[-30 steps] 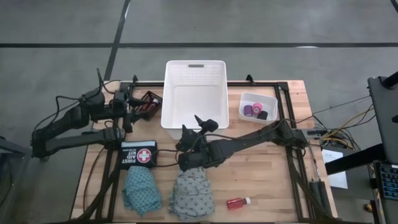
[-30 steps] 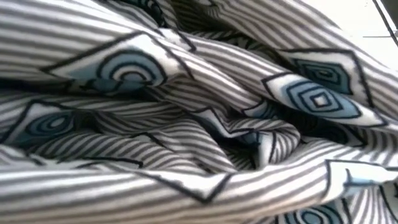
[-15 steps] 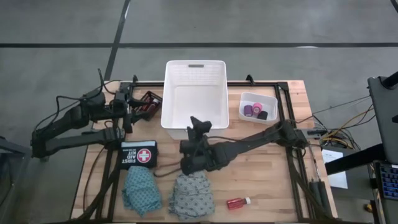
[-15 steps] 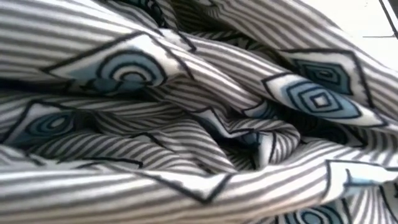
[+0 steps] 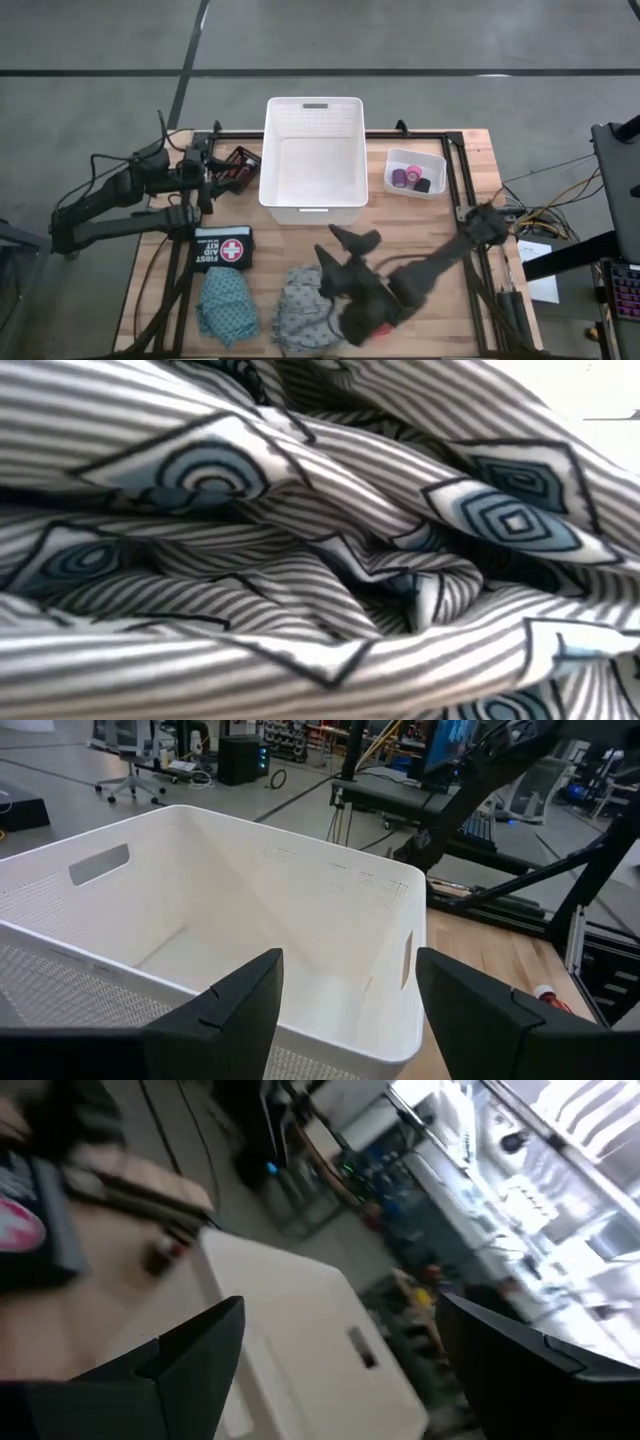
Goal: Pick & Place Medicine items
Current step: Put the red medicine bottle into the black bin
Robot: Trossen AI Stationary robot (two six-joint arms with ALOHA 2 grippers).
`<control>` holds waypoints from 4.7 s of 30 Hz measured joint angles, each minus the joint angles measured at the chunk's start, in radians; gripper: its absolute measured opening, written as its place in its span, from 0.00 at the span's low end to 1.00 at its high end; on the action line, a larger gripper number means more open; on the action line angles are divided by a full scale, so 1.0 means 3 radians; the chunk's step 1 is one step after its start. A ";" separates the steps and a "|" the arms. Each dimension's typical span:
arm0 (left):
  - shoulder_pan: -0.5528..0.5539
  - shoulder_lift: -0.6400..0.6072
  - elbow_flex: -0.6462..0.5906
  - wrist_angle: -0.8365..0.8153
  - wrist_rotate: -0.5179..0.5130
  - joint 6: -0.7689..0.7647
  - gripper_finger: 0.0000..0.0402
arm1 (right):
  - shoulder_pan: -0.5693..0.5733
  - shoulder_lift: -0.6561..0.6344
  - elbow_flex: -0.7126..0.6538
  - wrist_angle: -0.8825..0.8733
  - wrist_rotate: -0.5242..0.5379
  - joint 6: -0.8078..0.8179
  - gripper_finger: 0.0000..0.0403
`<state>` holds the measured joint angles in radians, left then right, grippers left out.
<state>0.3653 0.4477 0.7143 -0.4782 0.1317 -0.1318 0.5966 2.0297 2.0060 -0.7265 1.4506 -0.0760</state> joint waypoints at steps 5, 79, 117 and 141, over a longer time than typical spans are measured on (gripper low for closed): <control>0.0000 0.0000 0.0000 -0.0004 -0.0001 0.0000 0.59 | 0.0358 -0.0167 -0.0021 0.0001 -0.0050 0.0094 0.81; 0.0000 0.0000 0.0000 -0.0019 -0.0001 0.0000 0.60 | 0.0948 -0.0229 -0.1909 -0.0542 -0.4306 0.3922 0.81; 0.0000 0.0000 -0.0001 -0.0018 0.0000 0.0000 0.59 | 0.1097 -0.0229 -0.2359 -0.0160 -0.3936 0.4170 0.81; 0.0000 0.0000 -0.0001 -0.0018 0.0000 0.0000 0.60 | 0.1090 -0.0227 -0.2426 0.0043 -0.3956 0.4171 0.81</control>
<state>0.3654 0.4477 0.7139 -0.4835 0.1318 -0.1318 0.9237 1.9617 1.2781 -0.7136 0.2638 1.1753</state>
